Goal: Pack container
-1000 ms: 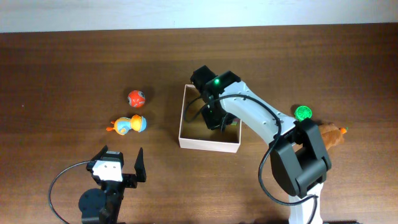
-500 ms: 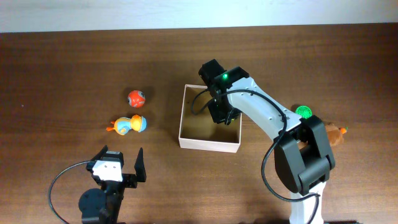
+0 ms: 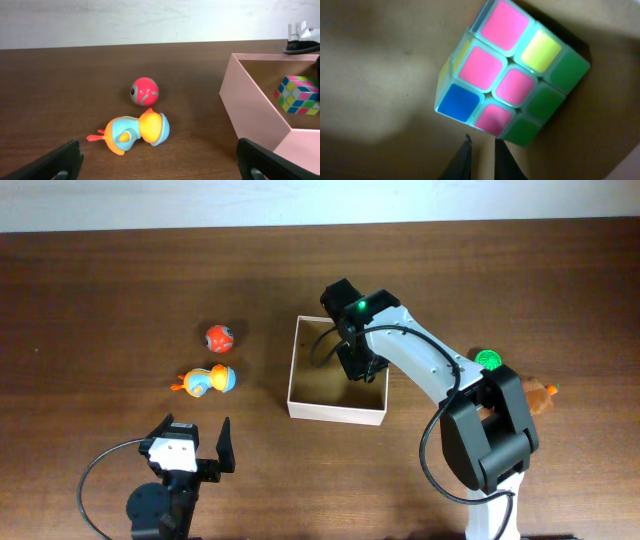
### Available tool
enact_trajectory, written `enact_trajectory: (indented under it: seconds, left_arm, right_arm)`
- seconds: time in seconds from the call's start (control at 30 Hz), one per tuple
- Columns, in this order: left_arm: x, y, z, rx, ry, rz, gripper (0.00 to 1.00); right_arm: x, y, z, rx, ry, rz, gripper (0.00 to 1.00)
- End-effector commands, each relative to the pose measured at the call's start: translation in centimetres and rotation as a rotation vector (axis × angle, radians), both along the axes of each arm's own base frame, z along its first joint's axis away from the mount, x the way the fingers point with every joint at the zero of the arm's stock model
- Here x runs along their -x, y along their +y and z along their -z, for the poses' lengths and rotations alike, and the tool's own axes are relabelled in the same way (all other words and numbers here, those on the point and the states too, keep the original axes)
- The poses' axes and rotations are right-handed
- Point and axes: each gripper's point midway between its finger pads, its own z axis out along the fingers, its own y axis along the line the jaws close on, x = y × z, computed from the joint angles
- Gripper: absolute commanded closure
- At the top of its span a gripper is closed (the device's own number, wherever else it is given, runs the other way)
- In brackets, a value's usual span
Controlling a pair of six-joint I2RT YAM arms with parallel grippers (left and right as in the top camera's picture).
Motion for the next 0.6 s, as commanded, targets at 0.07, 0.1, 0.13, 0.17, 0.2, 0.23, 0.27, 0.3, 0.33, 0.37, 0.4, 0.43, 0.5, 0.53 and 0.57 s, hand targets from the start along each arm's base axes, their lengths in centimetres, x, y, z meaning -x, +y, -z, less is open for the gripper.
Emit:
enact_trajectory:
  seconds: [0.07, 0.1, 0.13, 0.17, 0.2, 0.23, 0.27, 0.3, 0.33, 0.37, 0.4, 0.43, 0.5, 0.53, 0.57]
  left_arm:
    - [0.0, 0.0, 0.0, -0.016, -0.007, 0.008, 0.01]
    - [0.0, 0.0, 0.0, -0.016, -0.007, 0.008, 0.01]
    - [0.0, 0.0, 0.0, -0.016, -0.007, 0.008, 0.01]
    - [0.0, 0.0, 0.0, -0.016, -0.007, 0.008, 0.01]
    - [0.0, 0.0, 0.0, -0.016, -0.007, 0.008, 0.01]
    - [0.0, 0.0, 0.0, -0.016, -0.007, 0.008, 0.01]
    - [0.0, 0.0, 0.0, -0.016, -0.007, 0.008, 0.01]
    - [0.0, 0.0, 0.0, -0.016, -0.007, 0.008, 0.01]
    - [0.0, 0.0, 0.0, -0.016, -0.007, 0.008, 0.01]
    - [0.0, 0.0, 0.0, -0.017, -0.007, 0.007, 0.01]
    - [0.0, 0.0, 0.0, -0.016, -0.007, 0.008, 0.01]
    - [0.0, 0.0, 0.0, -0.016, -0.007, 0.008, 0.01]
    - [0.0, 0.0, 0.0, -0.016, -0.007, 0.008, 0.01]
    - [0.0, 0.0, 0.0, -0.016, -0.007, 0.008, 0.01]
    - [0.0, 0.0, 0.0, -0.016, -0.007, 0.008, 0.01]
  right_arm:
    - [-0.1, -0.6, -0.3, 0.023, -0.012, -0.012, 0.89]
    - [-0.1, -0.6, -0.3, 0.023, -0.012, -0.012, 0.89]
    - [-0.1, -0.6, -0.3, 0.024, -0.012, -0.019, 0.89]
    - [-0.1, -0.5, -0.3, 0.023, -0.012, -0.028, 0.89]
    - [-0.2, -0.5, -0.3, 0.021, -0.013, -0.035, 0.89]
    - [-0.2, -0.4, -0.3, 0.018, -0.013, -0.044, 0.89]
    - [-0.2, -0.1, -0.3, 0.010, -0.009, -0.063, 0.88]
    - [-0.1, 0.4, -0.3, -0.007, -0.004, -0.087, 0.88]
    - [0.1, 1.0, -0.2, -0.022, 0.001, -0.108, 0.88]
    - [0.2, 1.5, -0.2, -0.031, 0.002, -0.124, 0.88]
    - [0.4, 1.9, -0.2, -0.036, 0.001, -0.139, 0.88]
    - [0.5, 2.5, -0.2, -0.040, -0.005, -0.157, 0.88]
    - [0.4, 3.5, -0.3, -0.052, -0.020, -0.179, 0.88]
    - [0.3, 3.9, -0.3, -0.061, -0.032, -0.186, 0.88]
    - [0.1, 4.2, -0.3, -0.067, -0.042, -0.190, 0.88]
